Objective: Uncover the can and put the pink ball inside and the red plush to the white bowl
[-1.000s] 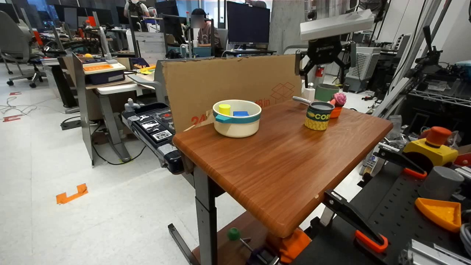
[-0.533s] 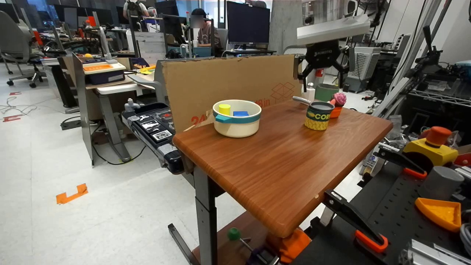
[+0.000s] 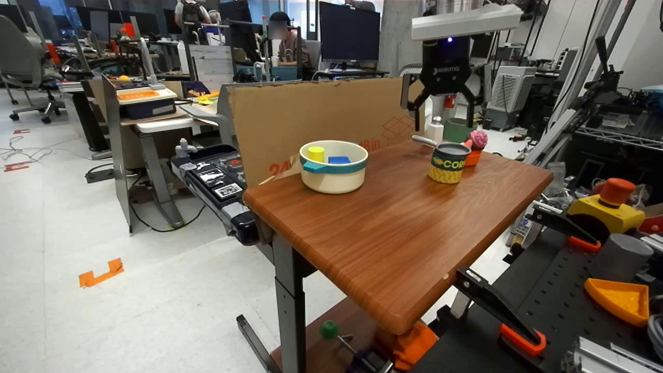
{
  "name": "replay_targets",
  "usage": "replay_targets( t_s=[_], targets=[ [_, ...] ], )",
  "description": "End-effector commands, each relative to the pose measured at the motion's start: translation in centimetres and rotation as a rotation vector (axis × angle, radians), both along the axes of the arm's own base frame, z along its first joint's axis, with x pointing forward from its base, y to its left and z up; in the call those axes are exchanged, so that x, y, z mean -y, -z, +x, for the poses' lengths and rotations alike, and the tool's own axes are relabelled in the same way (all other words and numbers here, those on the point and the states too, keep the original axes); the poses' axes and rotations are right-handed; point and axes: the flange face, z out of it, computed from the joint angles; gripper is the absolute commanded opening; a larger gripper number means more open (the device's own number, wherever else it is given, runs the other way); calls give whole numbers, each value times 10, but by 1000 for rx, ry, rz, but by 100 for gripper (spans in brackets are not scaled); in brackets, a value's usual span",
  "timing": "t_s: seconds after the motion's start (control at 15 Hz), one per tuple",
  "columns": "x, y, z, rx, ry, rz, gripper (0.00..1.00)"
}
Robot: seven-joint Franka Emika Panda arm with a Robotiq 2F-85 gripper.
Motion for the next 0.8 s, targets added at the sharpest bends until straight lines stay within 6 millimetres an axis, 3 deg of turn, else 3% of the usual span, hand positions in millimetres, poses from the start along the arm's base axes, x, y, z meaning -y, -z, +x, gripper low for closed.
replay_targets(
  t_s=[0.0, 0.73],
  targets=[
    [1, -2, 0, -10, -8, 1, 100],
    [7, 8, 11, 3, 11, -13, 100]
  ],
)
